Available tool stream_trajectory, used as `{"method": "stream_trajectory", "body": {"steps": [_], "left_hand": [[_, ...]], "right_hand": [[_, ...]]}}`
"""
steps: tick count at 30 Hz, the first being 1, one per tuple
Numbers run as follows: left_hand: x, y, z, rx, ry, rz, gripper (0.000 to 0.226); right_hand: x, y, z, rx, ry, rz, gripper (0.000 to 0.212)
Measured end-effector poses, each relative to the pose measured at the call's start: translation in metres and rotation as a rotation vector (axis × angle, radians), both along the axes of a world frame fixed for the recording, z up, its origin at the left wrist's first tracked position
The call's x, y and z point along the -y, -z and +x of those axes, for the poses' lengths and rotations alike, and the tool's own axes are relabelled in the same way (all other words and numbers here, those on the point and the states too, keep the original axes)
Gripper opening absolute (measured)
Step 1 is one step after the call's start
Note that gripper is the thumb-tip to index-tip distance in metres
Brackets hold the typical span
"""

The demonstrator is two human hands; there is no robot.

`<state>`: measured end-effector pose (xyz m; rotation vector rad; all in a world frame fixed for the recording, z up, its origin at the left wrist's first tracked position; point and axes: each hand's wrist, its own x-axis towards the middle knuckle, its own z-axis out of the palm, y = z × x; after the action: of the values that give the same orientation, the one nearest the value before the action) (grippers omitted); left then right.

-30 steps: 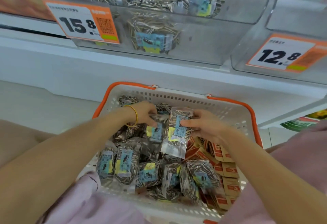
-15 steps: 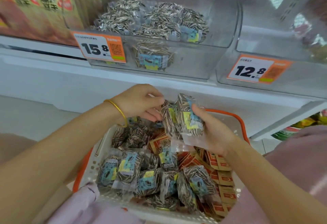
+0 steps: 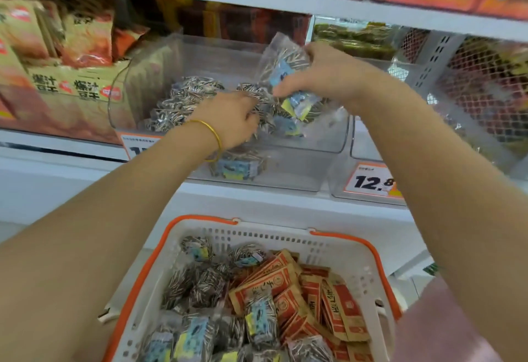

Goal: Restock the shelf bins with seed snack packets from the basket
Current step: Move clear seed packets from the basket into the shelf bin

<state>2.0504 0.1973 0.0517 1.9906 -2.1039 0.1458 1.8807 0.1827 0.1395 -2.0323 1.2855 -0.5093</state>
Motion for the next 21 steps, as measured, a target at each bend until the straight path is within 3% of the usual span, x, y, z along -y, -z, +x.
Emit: {"method": "stream_trajectory", "body": {"steps": [2,4,7,9,13,17,21], "left_hand": [[0.012,0.003,0.0,0.026,0.047,0.157,0.045],[0.018,0.006,0.0,0.042,0.061,0.341,0.059],[0.022,0.008,0.001,0.029,0.002,0.511,0.067],[0.023,0.009,0.0,0.03,-0.023,0.534,0.062],[0.02,0.003,-0.002,-0.021,-0.055,0.563,0.065],[0.019,0.004,-0.001,-0.03,-0.069,0.569,0.065],[0.019,0.003,-0.001,-0.025,-0.075,0.561,0.065]], "right_hand": [[0.018,-0.004,0.016,-0.38,-0.048,-0.064,0.084],[0.03,0.001,0.03,-0.724,-0.128,-0.065,0.077],[0.044,0.018,0.044,-1.007,-0.228,-0.016,0.063],[0.053,0.028,0.048,-1.064,-0.251,-0.035,0.061],[0.067,0.044,0.048,-1.046,-0.206,-0.11,0.093],[0.067,0.066,0.042,-1.029,-0.185,-0.219,0.107],[0.063,0.091,0.029,-1.182,-0.165,-0.511,0.106]]}}
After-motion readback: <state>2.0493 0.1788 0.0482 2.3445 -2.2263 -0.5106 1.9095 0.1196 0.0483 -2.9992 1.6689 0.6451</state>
